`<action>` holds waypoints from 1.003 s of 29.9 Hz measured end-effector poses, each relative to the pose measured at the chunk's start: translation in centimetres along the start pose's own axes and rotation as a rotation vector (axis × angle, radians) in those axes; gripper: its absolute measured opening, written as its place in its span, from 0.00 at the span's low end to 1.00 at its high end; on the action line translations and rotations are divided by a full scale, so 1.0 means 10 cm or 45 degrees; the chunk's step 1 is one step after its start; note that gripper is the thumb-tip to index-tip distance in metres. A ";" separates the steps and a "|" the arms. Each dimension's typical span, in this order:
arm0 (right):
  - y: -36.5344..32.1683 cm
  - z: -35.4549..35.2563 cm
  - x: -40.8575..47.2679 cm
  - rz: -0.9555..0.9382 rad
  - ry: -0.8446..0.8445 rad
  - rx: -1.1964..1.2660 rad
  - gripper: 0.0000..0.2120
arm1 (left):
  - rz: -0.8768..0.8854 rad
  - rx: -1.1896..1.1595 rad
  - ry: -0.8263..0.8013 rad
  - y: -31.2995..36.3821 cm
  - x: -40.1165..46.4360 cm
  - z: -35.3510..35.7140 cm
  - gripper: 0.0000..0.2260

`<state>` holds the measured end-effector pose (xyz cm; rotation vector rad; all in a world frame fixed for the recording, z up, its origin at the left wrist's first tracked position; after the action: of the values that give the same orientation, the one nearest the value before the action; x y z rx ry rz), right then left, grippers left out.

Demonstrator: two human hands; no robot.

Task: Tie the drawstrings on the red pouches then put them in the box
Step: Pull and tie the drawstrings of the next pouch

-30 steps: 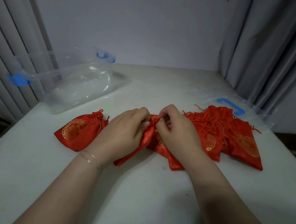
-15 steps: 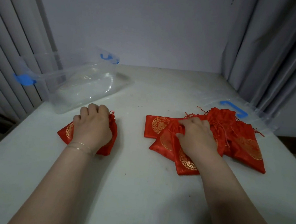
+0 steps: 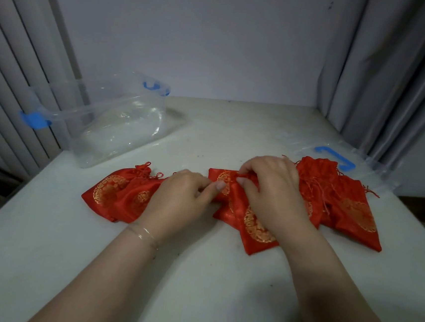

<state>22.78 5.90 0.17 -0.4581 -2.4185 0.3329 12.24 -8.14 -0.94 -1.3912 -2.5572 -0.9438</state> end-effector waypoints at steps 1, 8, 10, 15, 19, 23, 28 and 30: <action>-0.04 0.01 0.00 -0.040 0.003 0.077 0.04 | -0.051 -0.060 -0.044 0.01 0.00 0.00 0.25; -0.18 0.09 -0.05 -0.001 -0.083 0.572 0.06 | -0.389 -1.117 -0.036 0.12 -0.02 -0.02 0.16; -0.17 0.10 -0.05 0.086 -0.118 0.738 0.12 | -0.470 -1.320 -0.007 0.13 -0.02 0.00 0.13; -0.06 0.11 -0.05 0.292 -0.277 0.634 0.30 | -0.539 -1.469 0.070 0.11 -0.01 -0.03 0.07; 0.02 0.14 -0.01 0.335 -0.312 0.554 0.17 | -0.568 -1.450 0.177 0.03 0.02 -0.03 0.12; 0.04 0.17 0.00 0.316 -0.303 0.553 0.14 | -0.632 -1.565 0.203 0.01 0.04 -0.02 0.13; 0.08 0.07 0.06 0.396 -0.196 0.822 0.19 | -0.581 -1.389 0.202 -0.05 0.06 -0.07 0.12; 0.13 0.04 0.07 0.435 -0.131 0.842 0.19 | -0.493 -1.084 0.317 -0.11 0.08 -0.10 0.11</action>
<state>22.36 7.31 -0.18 -0.5478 -2.1440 1.2762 10.73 -8.58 -0.35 -0.7639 -2.3383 -2.2838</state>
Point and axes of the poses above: each hand's wrist, its own x-axis towards the middle knuckle, its own z-axis out of the palm, y = z × x, the point moved 1 cm from there along x, towards the middle knuckle
